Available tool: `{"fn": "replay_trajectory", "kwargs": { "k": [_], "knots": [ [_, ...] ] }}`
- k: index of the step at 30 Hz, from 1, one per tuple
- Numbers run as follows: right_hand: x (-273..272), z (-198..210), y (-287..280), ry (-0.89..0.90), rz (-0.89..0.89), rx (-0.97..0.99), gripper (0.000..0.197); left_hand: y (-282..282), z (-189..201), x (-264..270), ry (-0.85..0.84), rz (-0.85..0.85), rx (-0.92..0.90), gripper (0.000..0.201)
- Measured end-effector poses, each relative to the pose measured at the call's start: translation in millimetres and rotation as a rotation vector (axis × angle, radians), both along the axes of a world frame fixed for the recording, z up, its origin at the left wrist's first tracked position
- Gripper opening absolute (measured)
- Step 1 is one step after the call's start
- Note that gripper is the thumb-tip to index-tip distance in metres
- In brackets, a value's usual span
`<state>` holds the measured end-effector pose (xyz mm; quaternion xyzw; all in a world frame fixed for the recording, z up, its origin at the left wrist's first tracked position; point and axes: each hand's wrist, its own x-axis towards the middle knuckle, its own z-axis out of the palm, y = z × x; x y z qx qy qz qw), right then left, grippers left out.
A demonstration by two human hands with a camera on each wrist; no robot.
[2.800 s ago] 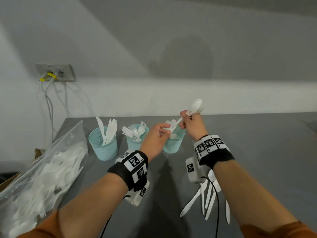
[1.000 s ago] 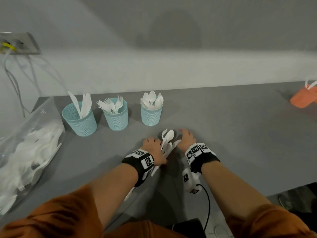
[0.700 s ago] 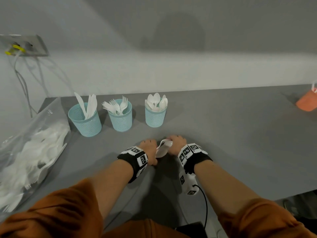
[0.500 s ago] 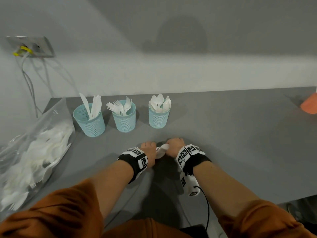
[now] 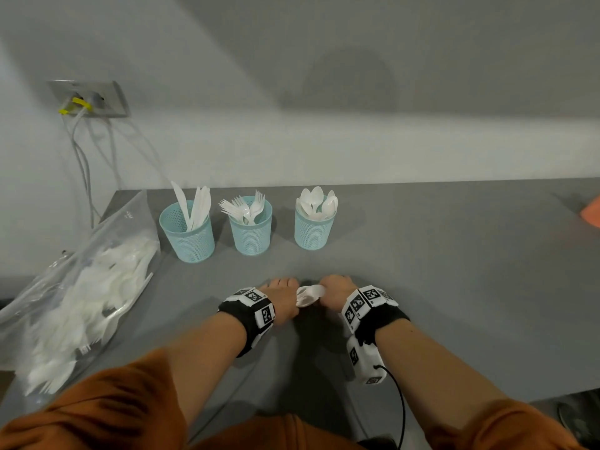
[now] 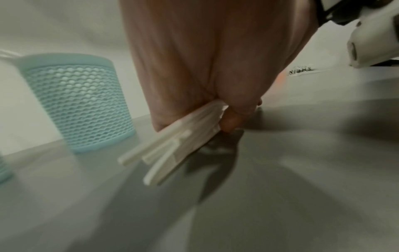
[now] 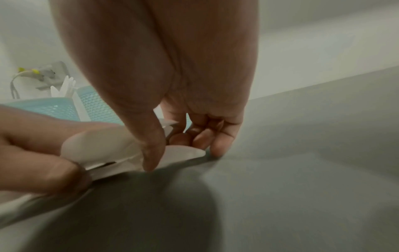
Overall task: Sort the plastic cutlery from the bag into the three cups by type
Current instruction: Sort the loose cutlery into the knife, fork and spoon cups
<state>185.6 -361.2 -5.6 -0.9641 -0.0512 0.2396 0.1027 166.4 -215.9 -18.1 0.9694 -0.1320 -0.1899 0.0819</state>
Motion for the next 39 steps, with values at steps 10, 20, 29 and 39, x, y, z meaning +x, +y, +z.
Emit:
{"fn": "replay_trajectory", "kwargs": {
  "k": [10, 20, 29, 39],
  "knots": [
    [14, 26, 16, -0.202, -0.296, 0.734, 0.029, 43, 25, 6, 0.084, 0.228, -0.658, 0.024],
    [18, 64, 79, -0.178, -0.220, 0.987, 0.018, 78, 57, -4, 0.122, 0.470, -1.235, 0.026],
    [37, 108, 106, -0.321, -0.347, 1.166, 0.023, 113, 72, -6, 0.030, 0.562, -1.225, 0.024],
    [27, 109, 148, -0.246, -0.227, 1.148, 0.025, 134, 87, -4, -0.045, 0.505, -1.239, 0.022]
  ]
}}
